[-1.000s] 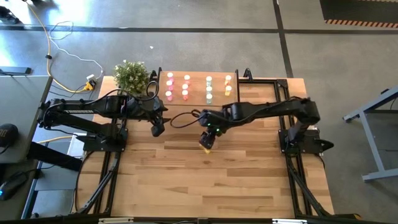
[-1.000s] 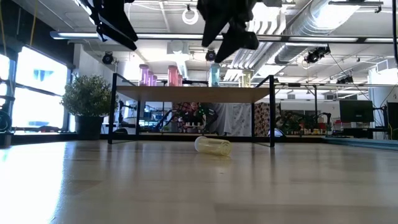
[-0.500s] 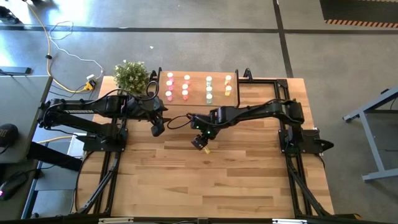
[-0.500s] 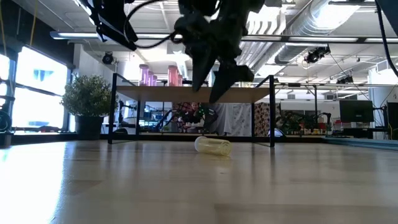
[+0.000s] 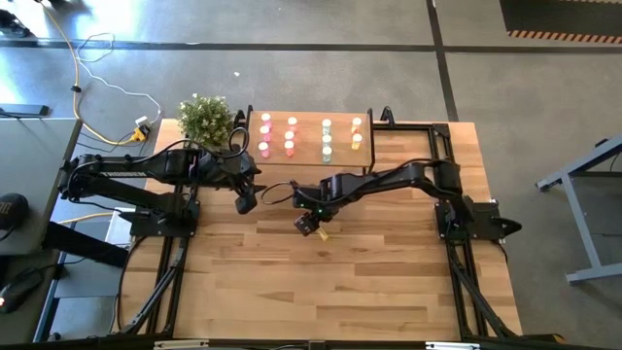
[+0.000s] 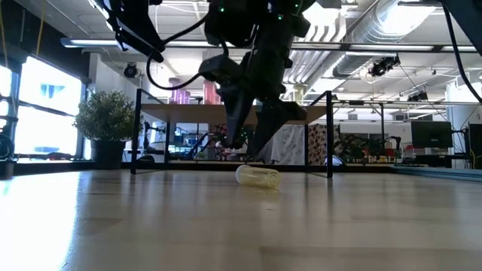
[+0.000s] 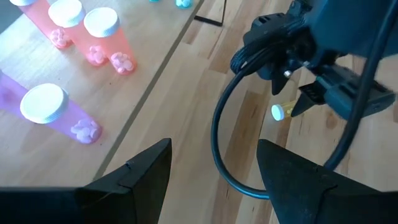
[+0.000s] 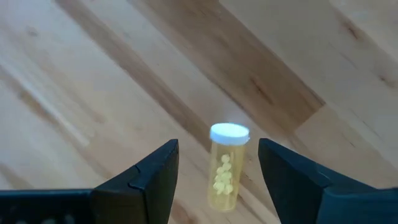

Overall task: Pick and place medicine bottles onto shelf by color
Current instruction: Put the yellow pill bottle on the shelf aligned with the other yellow pill bottles

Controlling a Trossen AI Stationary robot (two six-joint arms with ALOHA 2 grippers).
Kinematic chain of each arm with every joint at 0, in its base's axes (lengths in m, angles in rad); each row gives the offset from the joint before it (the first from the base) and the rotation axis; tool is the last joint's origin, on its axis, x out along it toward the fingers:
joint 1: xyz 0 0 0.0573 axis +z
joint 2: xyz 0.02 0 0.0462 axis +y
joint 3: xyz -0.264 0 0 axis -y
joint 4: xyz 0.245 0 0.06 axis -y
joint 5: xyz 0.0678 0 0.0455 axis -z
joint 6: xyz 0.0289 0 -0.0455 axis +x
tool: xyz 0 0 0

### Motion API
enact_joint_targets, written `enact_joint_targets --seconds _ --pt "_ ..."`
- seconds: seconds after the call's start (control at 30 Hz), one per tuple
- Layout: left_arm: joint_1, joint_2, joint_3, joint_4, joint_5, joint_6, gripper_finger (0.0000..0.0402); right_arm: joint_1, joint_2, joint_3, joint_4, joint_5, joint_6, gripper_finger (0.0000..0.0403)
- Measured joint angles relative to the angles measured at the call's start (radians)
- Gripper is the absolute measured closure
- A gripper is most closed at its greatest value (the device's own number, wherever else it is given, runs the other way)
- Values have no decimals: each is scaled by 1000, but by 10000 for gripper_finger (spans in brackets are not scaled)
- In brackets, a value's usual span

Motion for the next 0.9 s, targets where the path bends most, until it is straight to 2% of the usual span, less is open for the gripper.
enact_joint_targets --seconds 0.5,0.9 --pt "0 0 0 1 0 0 174 35 25 -1 -64 -24 26 193" --pt "0 0 0 8 0 26 174 79 28 -103 -18 -28 85 199"
